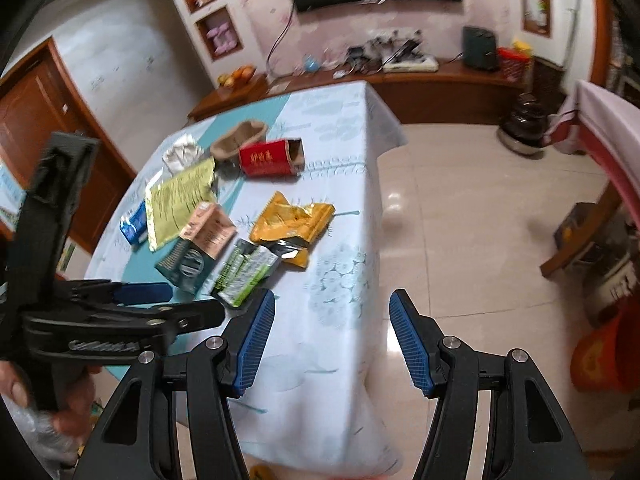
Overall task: Collect trash
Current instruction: 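Raise both tools back toward the table, then grasp the green-striped wrapper with the left tool while the right tool grasps the yellow wrapper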
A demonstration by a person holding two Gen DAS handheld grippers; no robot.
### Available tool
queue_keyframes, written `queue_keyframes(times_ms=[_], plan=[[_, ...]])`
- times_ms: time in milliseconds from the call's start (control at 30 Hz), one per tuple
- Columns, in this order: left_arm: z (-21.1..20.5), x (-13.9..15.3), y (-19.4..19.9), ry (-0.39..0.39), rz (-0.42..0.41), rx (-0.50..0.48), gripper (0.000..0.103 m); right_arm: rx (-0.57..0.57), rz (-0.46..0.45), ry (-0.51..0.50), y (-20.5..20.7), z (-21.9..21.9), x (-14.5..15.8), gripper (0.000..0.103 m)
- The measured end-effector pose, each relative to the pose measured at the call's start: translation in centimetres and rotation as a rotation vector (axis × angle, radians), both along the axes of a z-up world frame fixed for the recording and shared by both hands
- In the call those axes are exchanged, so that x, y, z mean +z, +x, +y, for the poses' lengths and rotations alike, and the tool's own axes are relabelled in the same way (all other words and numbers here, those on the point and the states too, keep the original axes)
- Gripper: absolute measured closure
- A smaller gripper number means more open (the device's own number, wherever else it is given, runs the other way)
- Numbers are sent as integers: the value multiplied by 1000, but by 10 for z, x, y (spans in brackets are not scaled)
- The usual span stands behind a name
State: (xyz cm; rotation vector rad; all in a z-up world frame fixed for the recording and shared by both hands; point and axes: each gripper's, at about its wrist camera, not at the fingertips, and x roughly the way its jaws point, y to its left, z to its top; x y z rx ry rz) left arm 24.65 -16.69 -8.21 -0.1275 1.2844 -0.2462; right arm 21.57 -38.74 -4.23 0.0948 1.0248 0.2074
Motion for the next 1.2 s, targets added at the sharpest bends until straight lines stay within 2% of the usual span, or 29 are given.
queue_keyframes(times_ms=[233, 367, 467, 533, 667, 700, 733, 800, 933, 1200], plan=[[-16, -53, 48, 93, 88, 76, 24, 56, 62, 65, 47, -11, -35, 42], [-21, -76, 71, 143, 123, 81, 24, 109, 76, 84, 63, -3, -44, 42], [-25, -87, 80, 169, 140, 77, 28, 169, 59, 63, 67, 13, -44, 42], [-32, -90, 85, 166, 135, 48, 39, 208, 51, 51, 74, 19, -45, 42], [-50, -96, 89, 234, 113, -5, 68, 268, 38, 49, 91, 28, -47, 42], [-54, -95, 90, 232, 103, -13, 81, 284, 35, 49, 95, 30, -47, 42], [-56, -95, 89, 233, 96, -15, 89, 302, 32, 47, 99, 34, -46, 42], [-58, -95, 89, 226, 95, -1, 90, 345, 37, 37, 110, 40, -49, 42], [-50, -86, 84, 162, 93, 63, 91, 405, 55, 7, 133, 54, -59, 41], [-13, -51, 60, 24, 19, 210, 91, 481, 105, -80, 168, 82, -93, 41]])
